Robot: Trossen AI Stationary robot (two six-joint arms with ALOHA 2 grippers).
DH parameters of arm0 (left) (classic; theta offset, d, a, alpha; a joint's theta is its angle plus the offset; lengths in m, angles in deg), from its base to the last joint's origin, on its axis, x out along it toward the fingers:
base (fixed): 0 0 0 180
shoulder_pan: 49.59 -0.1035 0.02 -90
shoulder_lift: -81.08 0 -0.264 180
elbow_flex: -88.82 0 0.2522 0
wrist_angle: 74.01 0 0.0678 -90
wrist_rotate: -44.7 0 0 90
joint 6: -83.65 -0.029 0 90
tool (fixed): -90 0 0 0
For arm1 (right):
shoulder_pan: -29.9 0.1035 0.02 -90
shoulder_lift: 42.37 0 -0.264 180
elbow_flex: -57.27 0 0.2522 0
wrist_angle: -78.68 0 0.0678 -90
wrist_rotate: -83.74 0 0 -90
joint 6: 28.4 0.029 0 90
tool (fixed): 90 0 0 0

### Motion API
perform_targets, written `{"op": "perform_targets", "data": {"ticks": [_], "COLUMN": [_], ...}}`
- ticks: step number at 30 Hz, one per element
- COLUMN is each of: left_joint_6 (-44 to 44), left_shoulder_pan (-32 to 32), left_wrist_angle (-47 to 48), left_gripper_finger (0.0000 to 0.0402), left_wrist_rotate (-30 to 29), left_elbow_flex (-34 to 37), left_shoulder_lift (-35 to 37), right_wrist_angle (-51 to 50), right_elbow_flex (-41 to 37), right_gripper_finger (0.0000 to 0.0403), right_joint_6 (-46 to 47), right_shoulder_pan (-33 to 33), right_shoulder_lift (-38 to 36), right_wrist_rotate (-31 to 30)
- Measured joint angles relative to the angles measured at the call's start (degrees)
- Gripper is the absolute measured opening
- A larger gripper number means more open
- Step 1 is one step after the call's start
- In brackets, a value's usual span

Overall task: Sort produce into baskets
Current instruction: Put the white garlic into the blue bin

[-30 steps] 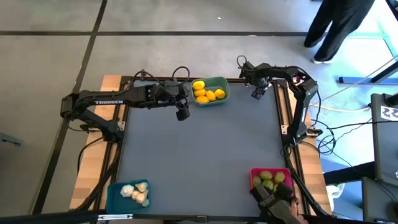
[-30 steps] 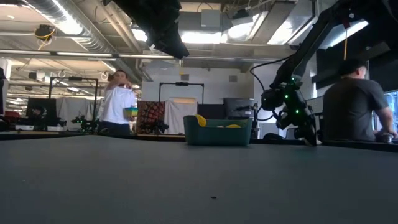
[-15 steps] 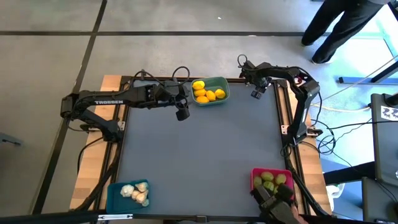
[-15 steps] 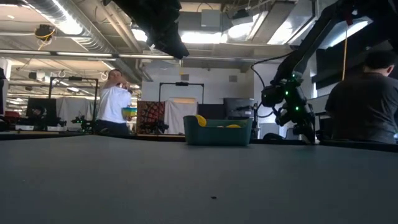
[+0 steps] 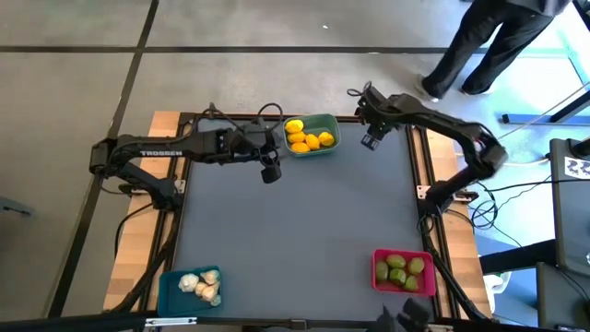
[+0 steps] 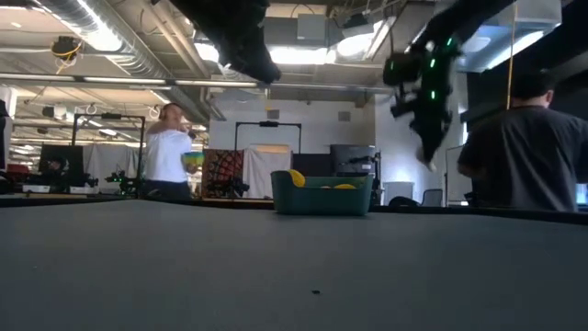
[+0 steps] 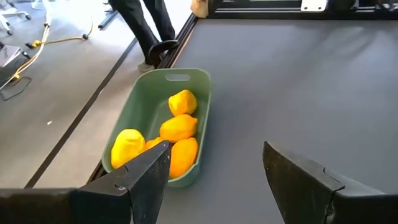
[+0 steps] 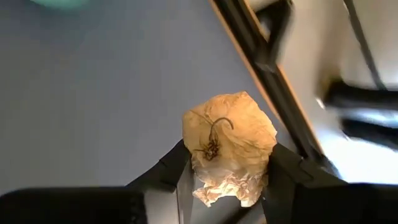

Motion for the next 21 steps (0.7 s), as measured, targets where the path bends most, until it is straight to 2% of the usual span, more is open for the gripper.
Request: {"op": "perform_targets", "data": {"ticks": [6,12,21], "left_joint_6": [-0.11,-0.80,-5.40], "left_shoulder_pan": [1.86,3.25,5.80], "left_wrist_angle": [-3.66,-9.31,-22.09], "left_gripper_finger": [0.0251,0.0251,0.0251], "left_wrist_rotate": [0.01,0.08,0.02], "left_elbow_flex": [0.00,0.00,0.00], "left_shoulder_lift": [0.00,-0.12,-6.14], "right_wrist_angle": [1.23,5.05,15.99], "right_elbow_flex": [0.00,0.00,0.00], "right_gripper_finger": [0.0131,0.0131,0.0131], "right_joint_6": [3.95,12.55,19.79], "right_shoulder_pan": [7.99,15.77,26.63], "right_shoulder_lift": [-9.57,-14.72,-15.76], "right_wrist_rotate": [11.40,20.82,26.57]}}
